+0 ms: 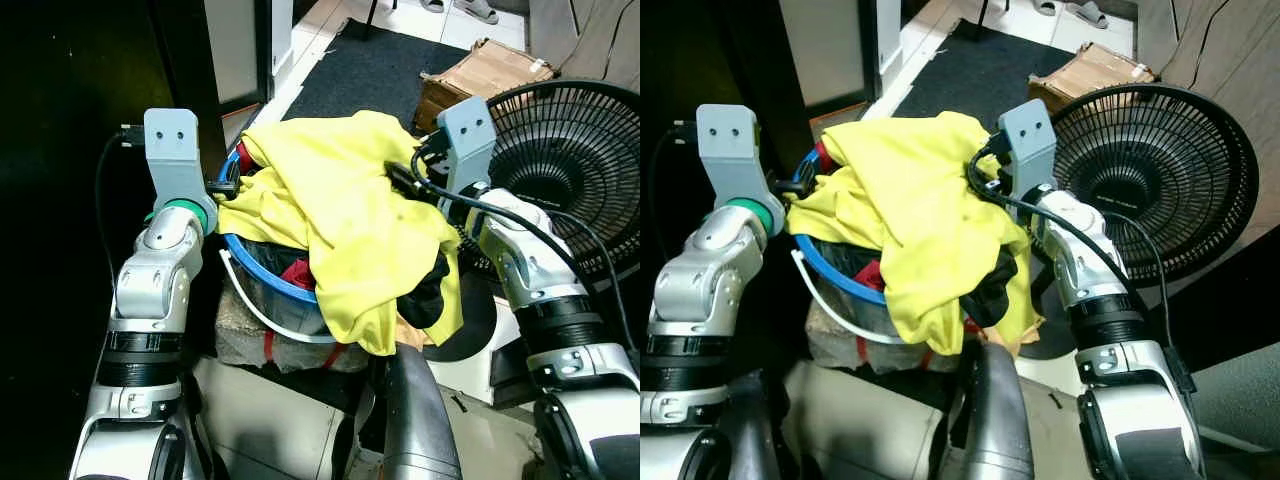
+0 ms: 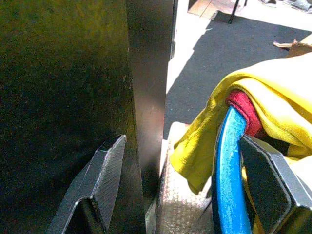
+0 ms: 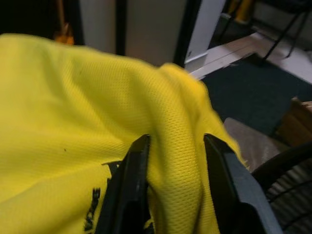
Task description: Clothes washing
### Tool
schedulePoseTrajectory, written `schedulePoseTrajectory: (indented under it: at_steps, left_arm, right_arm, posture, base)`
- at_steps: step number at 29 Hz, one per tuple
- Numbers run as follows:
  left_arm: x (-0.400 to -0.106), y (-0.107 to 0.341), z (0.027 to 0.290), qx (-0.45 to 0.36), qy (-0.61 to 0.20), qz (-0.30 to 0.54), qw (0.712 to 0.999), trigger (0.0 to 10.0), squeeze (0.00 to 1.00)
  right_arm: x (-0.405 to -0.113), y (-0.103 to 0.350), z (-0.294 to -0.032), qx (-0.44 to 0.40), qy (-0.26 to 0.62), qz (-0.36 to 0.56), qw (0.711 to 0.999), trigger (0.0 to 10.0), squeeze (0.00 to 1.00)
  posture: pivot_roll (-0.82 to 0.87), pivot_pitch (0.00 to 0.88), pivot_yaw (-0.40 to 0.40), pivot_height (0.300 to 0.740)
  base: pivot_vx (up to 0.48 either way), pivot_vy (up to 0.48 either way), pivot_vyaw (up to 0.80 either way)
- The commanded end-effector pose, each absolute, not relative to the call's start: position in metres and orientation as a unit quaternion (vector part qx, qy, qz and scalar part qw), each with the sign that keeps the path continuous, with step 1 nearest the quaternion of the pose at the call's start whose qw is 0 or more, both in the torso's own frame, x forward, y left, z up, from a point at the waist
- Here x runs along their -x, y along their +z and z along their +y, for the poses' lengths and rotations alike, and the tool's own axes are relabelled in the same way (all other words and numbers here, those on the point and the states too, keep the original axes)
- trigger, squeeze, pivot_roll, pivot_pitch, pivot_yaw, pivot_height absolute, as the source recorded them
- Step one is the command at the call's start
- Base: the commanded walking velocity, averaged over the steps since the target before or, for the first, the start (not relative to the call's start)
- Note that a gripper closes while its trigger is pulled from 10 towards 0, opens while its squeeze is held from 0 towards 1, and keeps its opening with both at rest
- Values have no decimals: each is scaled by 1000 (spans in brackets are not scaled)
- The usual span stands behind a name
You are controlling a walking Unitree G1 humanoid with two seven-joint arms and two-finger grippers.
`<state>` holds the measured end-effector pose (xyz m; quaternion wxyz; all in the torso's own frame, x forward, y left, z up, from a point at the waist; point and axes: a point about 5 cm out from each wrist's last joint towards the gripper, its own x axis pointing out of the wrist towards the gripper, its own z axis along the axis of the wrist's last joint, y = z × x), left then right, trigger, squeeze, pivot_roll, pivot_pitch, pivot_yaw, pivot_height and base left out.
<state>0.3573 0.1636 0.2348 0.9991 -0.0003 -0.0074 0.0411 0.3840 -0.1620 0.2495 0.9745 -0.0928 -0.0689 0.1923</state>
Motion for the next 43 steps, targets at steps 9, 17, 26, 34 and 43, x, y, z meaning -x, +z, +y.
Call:
schedulePoseTrajectory:
  at_steps: [9,17,26,34,43]
  left_arm:
    - [-356,230,165,1,44,5,999,10000,0]
    - [-355,230,165,1,45,5,999,10000,0]
    - [-355,230,167,0,45,5,999,10000,0]
    - [-351,243,166,-1,29,-22,999,10000,0]
    - [-345,263,169,-11,15,-65,998,10000,0]
  right_arm:
    - [-384,244,-168,42,169,-70,982,0,0]
    - [-385,246,-170,12,164,-70,984,0,0]
    - [-368,310,-177,-49,115,-257,958,3569,0]
    - [-329,355,-195,38,-21,-432,901,10000,0]
    - [-318,333,-192,54,-27,-412,909,10000,0]
  posture:
    - [27,179,-27,385]
    - [27,181,-28,385]
    - [30,174,-18,385]
    - [30,155,-5,385]
    - [28,130,-2,385]
  base:
    - [0,0,0]
    - [0,0,0]
    - [0,0,0]
    - [0,0,0]
    - [0,0,0]
